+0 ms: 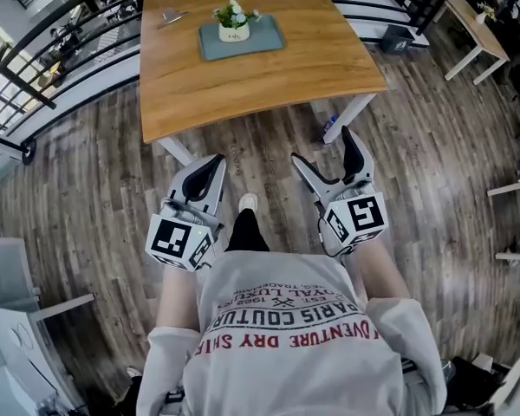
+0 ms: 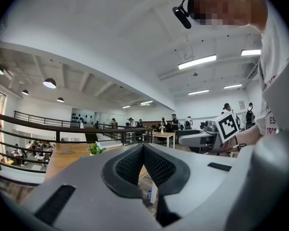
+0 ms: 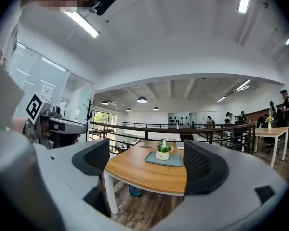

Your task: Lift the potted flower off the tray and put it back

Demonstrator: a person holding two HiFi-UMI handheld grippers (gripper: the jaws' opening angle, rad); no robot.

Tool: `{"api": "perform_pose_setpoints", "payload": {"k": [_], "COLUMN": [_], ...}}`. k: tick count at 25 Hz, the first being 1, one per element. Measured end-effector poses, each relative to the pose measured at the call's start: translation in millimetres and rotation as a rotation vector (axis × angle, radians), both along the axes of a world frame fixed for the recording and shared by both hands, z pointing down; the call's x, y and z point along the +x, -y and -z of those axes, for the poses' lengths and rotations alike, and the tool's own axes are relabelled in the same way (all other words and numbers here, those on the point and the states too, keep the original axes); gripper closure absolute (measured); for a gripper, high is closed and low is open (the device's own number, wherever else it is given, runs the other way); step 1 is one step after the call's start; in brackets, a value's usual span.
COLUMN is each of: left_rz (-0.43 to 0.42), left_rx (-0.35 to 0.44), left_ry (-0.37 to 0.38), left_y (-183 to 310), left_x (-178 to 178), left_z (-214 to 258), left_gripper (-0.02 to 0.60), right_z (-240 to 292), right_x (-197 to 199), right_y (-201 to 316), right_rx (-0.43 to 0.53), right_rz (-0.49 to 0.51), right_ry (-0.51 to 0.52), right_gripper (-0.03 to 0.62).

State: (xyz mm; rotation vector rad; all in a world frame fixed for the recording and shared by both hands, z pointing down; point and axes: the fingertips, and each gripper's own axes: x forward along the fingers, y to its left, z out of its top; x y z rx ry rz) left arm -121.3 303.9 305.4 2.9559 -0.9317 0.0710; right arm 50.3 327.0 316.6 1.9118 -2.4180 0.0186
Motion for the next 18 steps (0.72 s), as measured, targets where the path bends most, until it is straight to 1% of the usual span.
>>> {"api": "perform_pose_setpoints", "payload": {"k": [5, 11, 15, 18], "left_rz": [-0.009, 0.004, -0.002, 0.004], "left_rx": [-0.013, 0.007, -0.002, -0.022], "left_ry": [-0.003, -0.017, -0.016, -0.014], "left_y": [94.2, 205.5, 260.2, 288.6], "left_x": [6.4, 7.1, 14.4, 20.9], "left_z": [2.7, 15.6, 15.0, 10.1], "left_gripper": [0.569, 0.569, 0.569, 0.569], "right_z": [2.0, 9.1, 7.1, 0.2], "right_x": [2.5, 6.2, 11.1, 9.5], "right_y": [95.3, 199.4, 255.0, 288.1], "right_rx": [-0.031, -0.048, -0.071, -0.104], "right_rz": [-0.001, 0.010, 0.019, 0.062], "right_ry": [0.009, 0.010, 0.010, -0.004], "right_gripper": [0.137, 0.137, 0.137, 0.137]}}
